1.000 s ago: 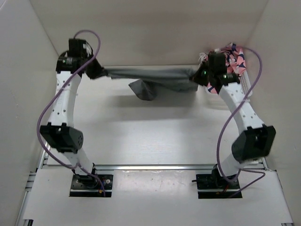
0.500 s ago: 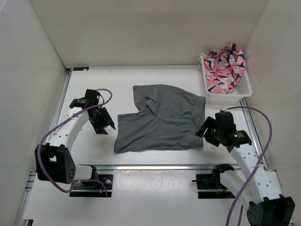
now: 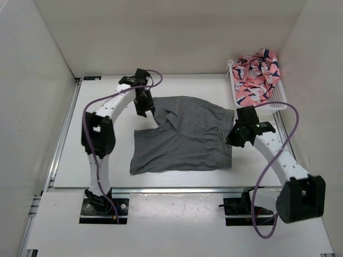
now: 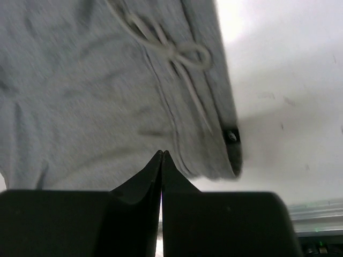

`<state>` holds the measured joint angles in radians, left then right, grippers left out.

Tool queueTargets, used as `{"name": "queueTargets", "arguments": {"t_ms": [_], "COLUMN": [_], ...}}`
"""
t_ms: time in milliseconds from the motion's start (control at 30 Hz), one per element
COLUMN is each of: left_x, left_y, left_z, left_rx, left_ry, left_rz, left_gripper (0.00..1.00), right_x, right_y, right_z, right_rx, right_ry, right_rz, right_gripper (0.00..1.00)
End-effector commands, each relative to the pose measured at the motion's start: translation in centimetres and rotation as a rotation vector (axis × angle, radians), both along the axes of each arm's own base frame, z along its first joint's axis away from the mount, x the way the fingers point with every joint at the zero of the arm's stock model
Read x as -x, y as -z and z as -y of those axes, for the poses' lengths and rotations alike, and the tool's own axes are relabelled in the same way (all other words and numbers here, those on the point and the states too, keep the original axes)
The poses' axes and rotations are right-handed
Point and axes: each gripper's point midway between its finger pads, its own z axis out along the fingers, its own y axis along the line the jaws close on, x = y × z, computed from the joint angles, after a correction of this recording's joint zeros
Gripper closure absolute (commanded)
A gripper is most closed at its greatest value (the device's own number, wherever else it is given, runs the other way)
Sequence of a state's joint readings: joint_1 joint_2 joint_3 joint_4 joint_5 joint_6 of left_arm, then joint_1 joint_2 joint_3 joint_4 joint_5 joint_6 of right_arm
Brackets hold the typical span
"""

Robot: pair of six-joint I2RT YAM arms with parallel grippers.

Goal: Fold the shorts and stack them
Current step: Flatten the shorts out

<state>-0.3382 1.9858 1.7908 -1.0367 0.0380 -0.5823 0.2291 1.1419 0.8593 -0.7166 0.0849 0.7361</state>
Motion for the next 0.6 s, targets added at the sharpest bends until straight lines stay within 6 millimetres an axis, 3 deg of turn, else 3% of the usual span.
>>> {"name": "queueTargets", "arguments": {"t_ms": [0,67,133,200,267,367,400,500,567], "left_x": [-2.2,-3.1,-4.3,-4.8,-5.6,-5.7,-5.7,-5.6,-6.2], "left_y": [1.1,2.4,4.4,6.7,7.4,9.2,9.6,10.7,10.4], "left_z": [1.3,2.2,2.8,3.3,3.0,3.3,3.6,3.8,3.0], "left_rx": [-0.051,-0.032,-0.033,-0.034,-0.060,-0.057,-0.043,-0.034,-0.021], "left_ry": [0.039,0.050,0.053,0.057,0.038,0.042,0.047,0.063,0.054], "left_rz": [-0.012,-0.040,-0.067,-0.101,-0.098,-0.124,-0.127,-0.149,-0.142], "left_gripper": [0.47,0.37,0.35,0.35,0.35,0.39,0.44,0.90,0.90], "right_x": [-4.7,-6.0,-6.9,-7.8,-8.6,-9.9,-10.3,-11.9,-12.5], "right_y": [-1.6,-2.0,-1.1,-0.6,-0.1,1.7,1.8,3.0,4.8], "right_z": [-0.1,-0.4,-0.6,-0.4,-0.5,-0.3,-0.6,-1.5,-2.5], "right_rx": [0.036,0.040,0.044,0.046,0.047,0.047,0.039,0.009,-0.008], "right_ry": [-0.016,-0.024,-0.025,-0.013,-0.013,-0.021,-0.025,-0.042,-0.074], "right_rz": [0.063,0.064,0.048,0.037,0.033,-0.018,-0.021,-0.030,-0.064], "right_gripper": [0.94,0.91,0.85,0.79,0.64,0.51,0.51,0.48,0.49]}}
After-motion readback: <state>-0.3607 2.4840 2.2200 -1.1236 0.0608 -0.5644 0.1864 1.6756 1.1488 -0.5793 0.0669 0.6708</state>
